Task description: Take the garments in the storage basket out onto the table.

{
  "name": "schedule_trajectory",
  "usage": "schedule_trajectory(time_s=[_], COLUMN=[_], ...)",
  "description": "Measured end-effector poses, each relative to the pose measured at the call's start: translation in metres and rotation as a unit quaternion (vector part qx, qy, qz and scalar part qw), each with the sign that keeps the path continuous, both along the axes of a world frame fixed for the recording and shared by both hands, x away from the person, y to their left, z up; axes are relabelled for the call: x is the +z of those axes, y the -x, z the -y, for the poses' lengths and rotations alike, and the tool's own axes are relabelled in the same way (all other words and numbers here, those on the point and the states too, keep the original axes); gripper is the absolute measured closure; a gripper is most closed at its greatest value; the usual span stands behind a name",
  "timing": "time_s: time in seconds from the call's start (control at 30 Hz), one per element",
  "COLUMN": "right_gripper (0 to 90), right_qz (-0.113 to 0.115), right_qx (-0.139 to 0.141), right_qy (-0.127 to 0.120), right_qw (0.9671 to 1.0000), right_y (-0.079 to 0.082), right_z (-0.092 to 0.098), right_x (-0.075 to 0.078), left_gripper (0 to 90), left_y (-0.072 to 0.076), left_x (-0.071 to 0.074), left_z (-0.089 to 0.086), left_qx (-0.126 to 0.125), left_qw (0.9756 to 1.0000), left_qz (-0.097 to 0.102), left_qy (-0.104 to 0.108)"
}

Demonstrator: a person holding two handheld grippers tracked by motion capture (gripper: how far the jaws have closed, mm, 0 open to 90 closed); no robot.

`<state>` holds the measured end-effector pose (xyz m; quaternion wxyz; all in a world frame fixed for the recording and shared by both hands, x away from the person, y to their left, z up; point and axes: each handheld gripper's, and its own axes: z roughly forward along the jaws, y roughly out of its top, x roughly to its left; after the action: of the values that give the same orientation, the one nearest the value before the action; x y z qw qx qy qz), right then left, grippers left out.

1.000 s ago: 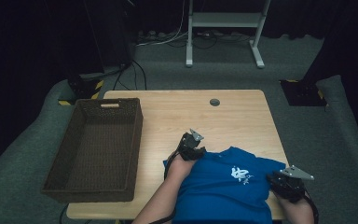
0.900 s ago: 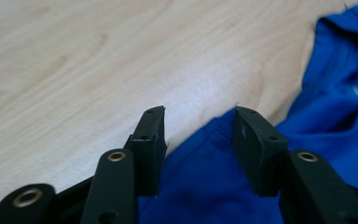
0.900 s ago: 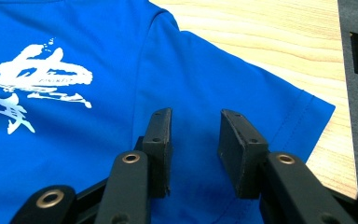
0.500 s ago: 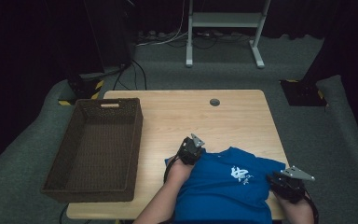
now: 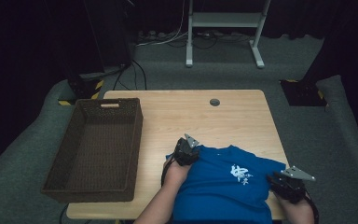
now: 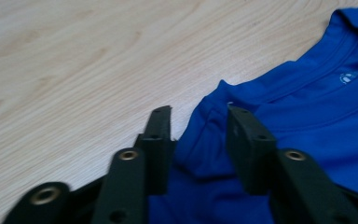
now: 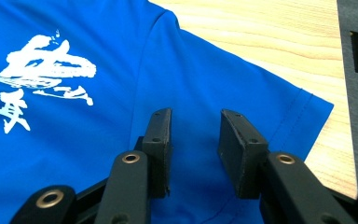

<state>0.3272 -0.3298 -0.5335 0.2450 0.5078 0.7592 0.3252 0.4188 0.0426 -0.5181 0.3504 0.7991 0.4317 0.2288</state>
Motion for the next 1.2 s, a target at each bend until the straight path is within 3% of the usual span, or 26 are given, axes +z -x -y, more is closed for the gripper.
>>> schedule_trajectory(time_s=[0.23,0.37,0.47,0.6,0.73,0.87,1.0,1.2], right_gripper=[64.5,64.2,64.0,64.1,64.1,64.5,65.1,65.2], right_qz=[0.017,0.013,0.009,0.004,-0.007,-0.005,-0.004,-0.005], right_qx=[0.006,0.01,0.013,0.016,0.015,0.007,-0.005,-0.02], right_qy=[0.016,0.024,0.027,0.03,0.037,0.029,0.025,0.022], right_qw=[0.9997,0.9996,0.9995,0.9994,0.9992,0.9995,0.9997,0.9995], right_y=[-0.001,-0.005,-0.009,-0.014,-0.018,-0.021,-0.028,-0.044], right_z=[-0.007,-0.01,-0.012,-0.015,-0.016,-0.009,-0.001,0.009], right_x=[0.014,0.014,0.013,0.011,0.007,0.003,0.002,0.002], left_gripper=[50.8,52.7,53.8,50.4,50.2,50.7,51.2,50.9], left_y=[0.034,0.056,0.071,0.081,0.081,0.076,0.065,0.049], left_x=[0.009,0.009,0.006,-0.005,-0.014,-0.017,-0.02,-0.02], left_z=[-0.029,-0.039,-0.043,-0.042,-0.042,-0.042,-0.041,-0.04], left_qx=[0.004,-0.003,-0.005,-0.005,-0.004,0.0,0.009,0.012], left_qw=[0.9999,0.9994,0.9991,0.9993,0.9993,0.9998,0.9999,0.9999], left_qz=[0.015,0.025,0.028,0.017,0.006,0.006,0.01,0.011], left_qy=[-0.003,-0.023,-0.031,-0.033,-0.037,-0.021,-0.002,-0.003])
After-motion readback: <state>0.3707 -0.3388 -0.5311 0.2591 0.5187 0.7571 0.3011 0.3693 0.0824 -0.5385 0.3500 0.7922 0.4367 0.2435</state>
